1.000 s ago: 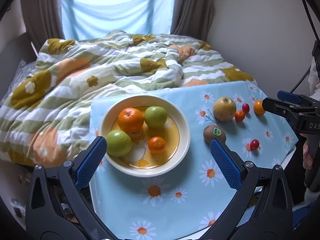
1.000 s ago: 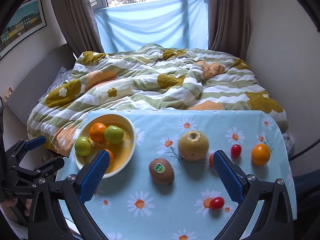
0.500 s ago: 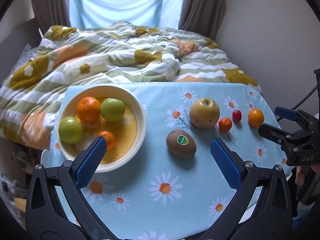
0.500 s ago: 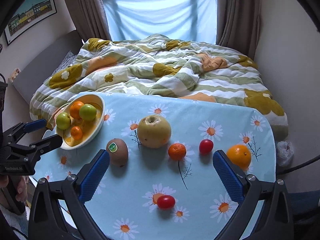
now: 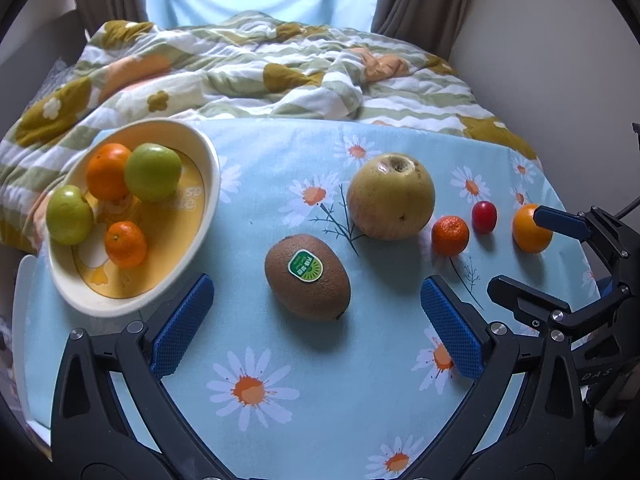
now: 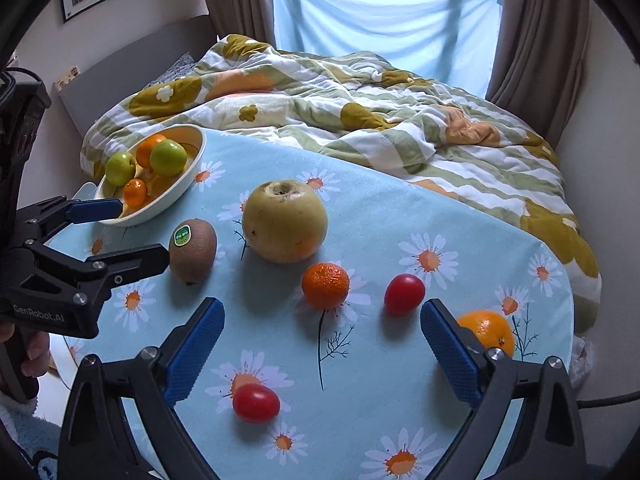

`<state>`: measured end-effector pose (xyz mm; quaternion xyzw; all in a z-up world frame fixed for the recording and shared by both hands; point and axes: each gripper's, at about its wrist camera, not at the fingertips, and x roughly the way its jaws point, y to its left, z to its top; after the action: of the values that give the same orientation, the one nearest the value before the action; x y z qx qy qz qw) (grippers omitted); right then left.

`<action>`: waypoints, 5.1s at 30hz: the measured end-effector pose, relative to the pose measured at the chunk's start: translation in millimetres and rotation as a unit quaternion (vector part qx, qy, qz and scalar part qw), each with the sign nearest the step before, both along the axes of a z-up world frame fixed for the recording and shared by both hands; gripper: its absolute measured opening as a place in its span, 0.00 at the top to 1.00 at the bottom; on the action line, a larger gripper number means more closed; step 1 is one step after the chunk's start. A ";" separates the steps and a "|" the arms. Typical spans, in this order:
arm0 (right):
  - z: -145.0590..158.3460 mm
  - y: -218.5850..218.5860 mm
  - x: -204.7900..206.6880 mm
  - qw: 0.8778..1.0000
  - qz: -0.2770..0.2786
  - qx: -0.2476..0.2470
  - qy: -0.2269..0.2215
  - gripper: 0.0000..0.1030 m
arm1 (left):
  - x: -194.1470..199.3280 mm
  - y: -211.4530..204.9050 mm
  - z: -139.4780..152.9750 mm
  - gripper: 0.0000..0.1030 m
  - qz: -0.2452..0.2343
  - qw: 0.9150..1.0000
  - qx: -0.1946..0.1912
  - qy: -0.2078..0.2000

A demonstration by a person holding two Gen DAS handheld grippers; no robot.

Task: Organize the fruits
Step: 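Withdraw both open tools from the bowl back over the remaining fruit, then grasp the brown kiwi with the left tool while the right tool grasps a tangerine, then carry the kiwi into the duck bowl and open the left tool while the right tool carries the tangerine, then lower the tangerine into the duck bowl and open the right tool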

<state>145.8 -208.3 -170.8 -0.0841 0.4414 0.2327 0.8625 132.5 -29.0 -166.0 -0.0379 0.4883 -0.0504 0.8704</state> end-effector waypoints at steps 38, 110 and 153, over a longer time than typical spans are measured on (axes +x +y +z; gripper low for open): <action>-49.7 23.6 39.9 0.997 0.068 -0.013 0.021 0.41 | 26.2 0.8 -50.6 0.43 0.044 0.998 0.025 0.041; 52.1 185.4 -21.5 0.996 -0.075 0.044 -0.013 0.67 | 1.5 183.1 19.9 0.45 -0.109 0.994 0.025 -0.022; 37.2 218.1 18.7 0.997 -0.040 0.057 0.028 0.67 | -19.9 220.2 15.6 0.00 -0.033 0.999 0.024 -0.004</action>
<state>164.5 9.8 -133.6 -0.0102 0.4542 0.2252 0.8619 112.6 191.2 -150.5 -0.0006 0.4870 -0.0677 0.8708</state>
